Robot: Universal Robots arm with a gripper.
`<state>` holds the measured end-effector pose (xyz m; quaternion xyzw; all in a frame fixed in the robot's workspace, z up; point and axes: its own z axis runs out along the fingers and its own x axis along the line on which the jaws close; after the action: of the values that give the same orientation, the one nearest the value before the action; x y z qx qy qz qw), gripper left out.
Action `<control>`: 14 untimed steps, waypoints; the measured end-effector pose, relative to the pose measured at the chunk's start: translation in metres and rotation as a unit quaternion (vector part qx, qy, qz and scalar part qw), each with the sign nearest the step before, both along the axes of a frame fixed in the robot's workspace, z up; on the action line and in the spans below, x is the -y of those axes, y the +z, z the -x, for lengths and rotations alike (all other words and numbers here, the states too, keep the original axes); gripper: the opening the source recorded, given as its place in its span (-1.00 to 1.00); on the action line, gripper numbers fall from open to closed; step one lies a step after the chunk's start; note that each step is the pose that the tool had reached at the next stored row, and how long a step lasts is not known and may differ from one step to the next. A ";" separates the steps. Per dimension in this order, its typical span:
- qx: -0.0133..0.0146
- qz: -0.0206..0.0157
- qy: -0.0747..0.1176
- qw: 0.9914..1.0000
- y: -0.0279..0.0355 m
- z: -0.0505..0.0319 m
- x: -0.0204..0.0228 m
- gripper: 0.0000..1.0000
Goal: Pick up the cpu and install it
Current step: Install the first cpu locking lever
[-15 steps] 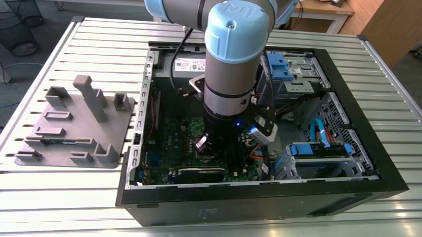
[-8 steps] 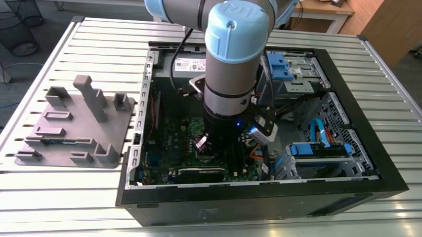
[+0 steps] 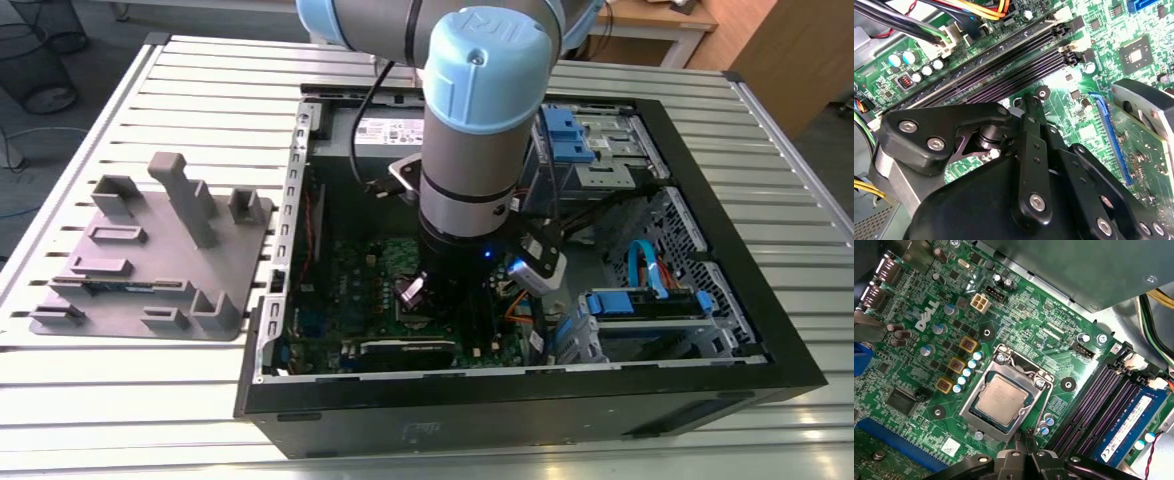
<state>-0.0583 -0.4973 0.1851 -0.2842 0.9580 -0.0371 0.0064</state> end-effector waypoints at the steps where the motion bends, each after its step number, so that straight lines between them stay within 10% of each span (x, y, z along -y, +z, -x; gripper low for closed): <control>1: 0.000 0.000 0.000 1.000 0.0001 0.0000 0.0000 -0.79; 14: 0.000 -0.003 -0.007 1.000 0.0044 -0.0001 0.0001 -0.79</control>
<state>-0.0583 -0.4974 0.1895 -0.2776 0.9600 -0.0346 0.0068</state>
